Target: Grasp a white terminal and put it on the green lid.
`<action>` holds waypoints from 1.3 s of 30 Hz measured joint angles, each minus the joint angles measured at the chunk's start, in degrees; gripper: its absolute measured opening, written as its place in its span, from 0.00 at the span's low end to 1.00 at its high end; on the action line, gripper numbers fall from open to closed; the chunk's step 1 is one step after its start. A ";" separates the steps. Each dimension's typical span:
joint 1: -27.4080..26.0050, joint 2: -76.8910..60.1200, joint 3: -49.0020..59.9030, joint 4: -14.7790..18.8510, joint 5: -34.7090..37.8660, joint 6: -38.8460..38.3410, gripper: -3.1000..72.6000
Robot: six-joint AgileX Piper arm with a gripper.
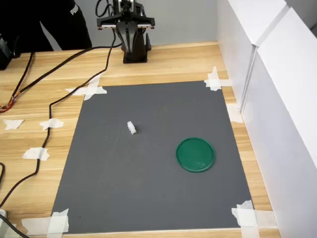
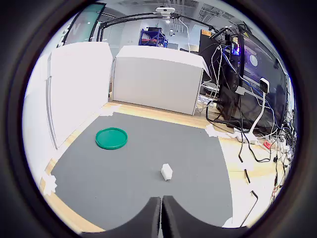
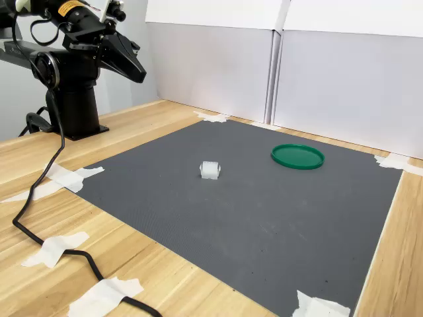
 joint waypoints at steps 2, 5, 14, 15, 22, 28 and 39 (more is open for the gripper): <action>0.00 0.00 0.00 0.00 0.00 0.00 0.02; 0.00 0.00 0.00 0.00 0.00 0.00 0.02; 0.00 0.00 0.00 0.00 0.00 0.00 0.02; 0.00 0.00 0.00 0.00 0.00 0.00 0.02; 0.00 0.00 0.00 0.00 0.00 0.00 0.02; 0.00 0.00 0.00 0.00 0.00 0.00 0.02; 0.00 6.68 0.00 -2.24 0.00 -0.11 0.02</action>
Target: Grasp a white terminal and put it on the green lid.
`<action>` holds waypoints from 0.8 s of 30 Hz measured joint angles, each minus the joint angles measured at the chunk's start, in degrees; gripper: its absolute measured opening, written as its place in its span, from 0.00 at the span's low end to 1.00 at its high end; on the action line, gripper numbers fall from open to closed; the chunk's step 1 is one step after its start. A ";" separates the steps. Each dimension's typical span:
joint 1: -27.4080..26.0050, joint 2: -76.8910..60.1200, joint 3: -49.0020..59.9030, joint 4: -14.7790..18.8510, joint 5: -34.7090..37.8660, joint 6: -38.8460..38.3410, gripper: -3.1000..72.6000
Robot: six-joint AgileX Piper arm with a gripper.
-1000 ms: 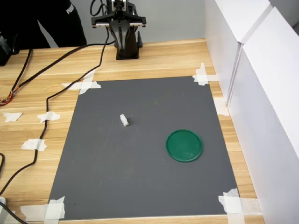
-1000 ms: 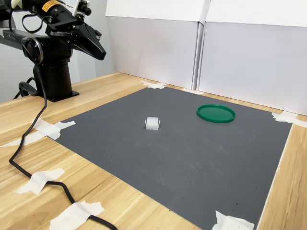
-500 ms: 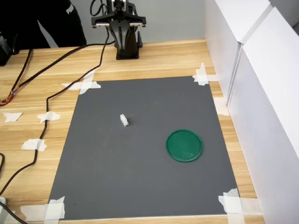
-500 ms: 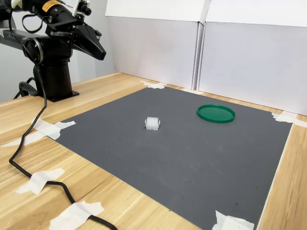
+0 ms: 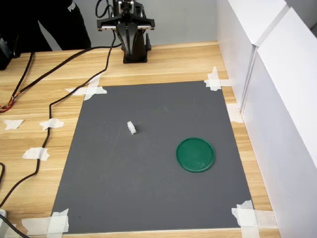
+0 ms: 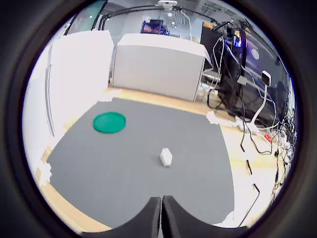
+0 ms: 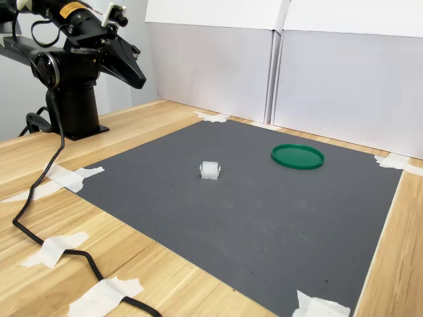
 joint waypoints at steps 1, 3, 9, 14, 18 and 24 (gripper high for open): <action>0.00 1.77 0.00 -0.70 0.00 0.00 0.02; 0.00 4.94 0.00 -2.22 0.00 -0.10 0.02; 0.00 13.11 -5.69 -6.67 2.39 -0.33 0.02; 0.00 19.56 -14.55 -7.11 5.40 -0.45 0.02; 0.00 25.34 -20.96 -7.13 11.45 -0.45 0.02; 0.00 34.39 -29.06 -6.44 17.85 -0.59 0.02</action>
